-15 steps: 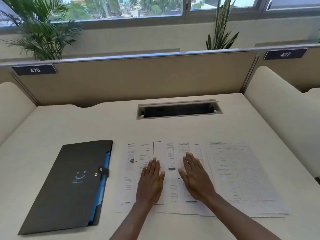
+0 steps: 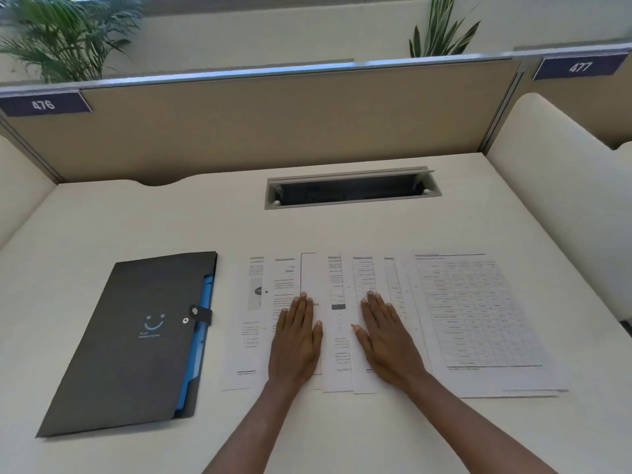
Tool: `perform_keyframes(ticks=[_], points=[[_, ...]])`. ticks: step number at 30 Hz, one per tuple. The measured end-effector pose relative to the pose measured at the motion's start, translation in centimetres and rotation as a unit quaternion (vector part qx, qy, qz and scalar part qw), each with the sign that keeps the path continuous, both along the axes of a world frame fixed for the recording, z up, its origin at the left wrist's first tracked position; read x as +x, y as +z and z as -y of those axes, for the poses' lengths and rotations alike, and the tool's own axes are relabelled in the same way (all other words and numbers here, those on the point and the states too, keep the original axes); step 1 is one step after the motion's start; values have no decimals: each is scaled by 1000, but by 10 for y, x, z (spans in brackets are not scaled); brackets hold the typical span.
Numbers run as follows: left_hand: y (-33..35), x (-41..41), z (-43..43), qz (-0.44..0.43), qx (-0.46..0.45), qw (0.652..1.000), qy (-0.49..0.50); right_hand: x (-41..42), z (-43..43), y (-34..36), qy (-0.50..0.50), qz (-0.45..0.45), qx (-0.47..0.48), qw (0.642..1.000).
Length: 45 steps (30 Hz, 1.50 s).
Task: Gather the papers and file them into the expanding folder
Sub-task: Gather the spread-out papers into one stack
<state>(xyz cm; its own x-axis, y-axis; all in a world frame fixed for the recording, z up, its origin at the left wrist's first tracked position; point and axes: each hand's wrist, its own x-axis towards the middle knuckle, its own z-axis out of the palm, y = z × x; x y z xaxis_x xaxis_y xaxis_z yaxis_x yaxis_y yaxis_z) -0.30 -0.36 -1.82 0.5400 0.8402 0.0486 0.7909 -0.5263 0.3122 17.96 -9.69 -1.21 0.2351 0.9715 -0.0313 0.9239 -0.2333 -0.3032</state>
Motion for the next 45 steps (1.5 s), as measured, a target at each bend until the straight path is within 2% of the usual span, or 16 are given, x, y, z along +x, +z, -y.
perform_keyframes(ticks=[7, 11, 14, 18, 22, 27, 31, 39, 45], points=[[1, 3, 0, 16, 3, 1000, 3, 2, -1, 1, 2, -24, 8, 1000], [10, 1, -1, 79, 4, 997, 10, 7, -2, 14, -17, -117, 48, 992], [22, -5, -4, 156, 15, 987, 25, 31, -1, 32, -90, -166, 127, 974], [29, -28, -15, 195, 41, 976, 85, 93, 14, 52, -272, -144, 189, 932], [26, -48, -26, 145, 54, 981, 120, 140, 37, 54, -379, -101, 105, 914], [25, -52, -34, 78, 36, 984, 158, 158, 45, 52, -434, -81, 19, 897], [24, -51, -32, 62, 3, 978, 197, 163, 50, 50, -465, -57, -18, 884], [20, -54, -31, 35, -42, 971, 232, 157, 44, 55, -448, -38, -35, 892], [23, -53, -31, 49, -45, 968, 240, 141, 35, 55, -425, -37, -26, 904]])
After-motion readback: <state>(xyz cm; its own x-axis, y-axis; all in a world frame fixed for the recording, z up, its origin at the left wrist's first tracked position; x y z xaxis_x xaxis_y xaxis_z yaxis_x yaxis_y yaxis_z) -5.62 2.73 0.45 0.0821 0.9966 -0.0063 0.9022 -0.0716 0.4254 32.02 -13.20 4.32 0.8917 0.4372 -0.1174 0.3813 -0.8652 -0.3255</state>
